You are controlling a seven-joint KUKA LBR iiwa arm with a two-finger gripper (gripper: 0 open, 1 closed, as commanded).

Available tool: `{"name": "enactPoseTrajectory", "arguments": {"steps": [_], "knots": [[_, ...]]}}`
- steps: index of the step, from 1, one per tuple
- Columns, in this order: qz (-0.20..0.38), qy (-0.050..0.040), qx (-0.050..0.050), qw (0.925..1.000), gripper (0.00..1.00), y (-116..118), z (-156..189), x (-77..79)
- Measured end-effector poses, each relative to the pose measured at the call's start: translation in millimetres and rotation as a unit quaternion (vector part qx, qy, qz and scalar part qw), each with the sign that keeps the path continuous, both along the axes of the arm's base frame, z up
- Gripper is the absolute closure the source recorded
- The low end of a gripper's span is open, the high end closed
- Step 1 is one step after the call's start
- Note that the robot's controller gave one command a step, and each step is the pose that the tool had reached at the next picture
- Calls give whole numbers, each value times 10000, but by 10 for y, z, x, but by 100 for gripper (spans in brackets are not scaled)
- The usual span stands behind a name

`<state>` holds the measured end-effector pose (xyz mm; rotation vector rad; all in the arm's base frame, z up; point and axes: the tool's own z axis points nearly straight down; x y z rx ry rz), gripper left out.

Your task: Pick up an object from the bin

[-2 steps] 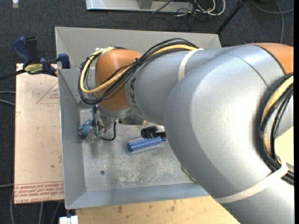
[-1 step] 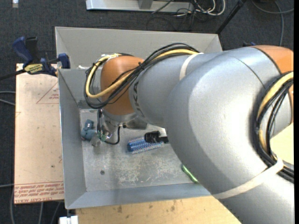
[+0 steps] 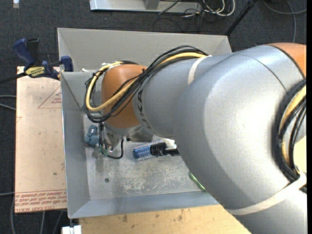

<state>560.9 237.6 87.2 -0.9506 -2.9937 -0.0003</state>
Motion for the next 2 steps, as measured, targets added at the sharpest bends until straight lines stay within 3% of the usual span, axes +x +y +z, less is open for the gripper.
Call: {"name": "enactPoseTrajectory", "arguments": {"steps": [1, 2], "knots": [[126, -50, 17, 9999, 100, -27, 1046, 125], [996, -2, -13, 9950, 100, -845, 1000, -61]]}}
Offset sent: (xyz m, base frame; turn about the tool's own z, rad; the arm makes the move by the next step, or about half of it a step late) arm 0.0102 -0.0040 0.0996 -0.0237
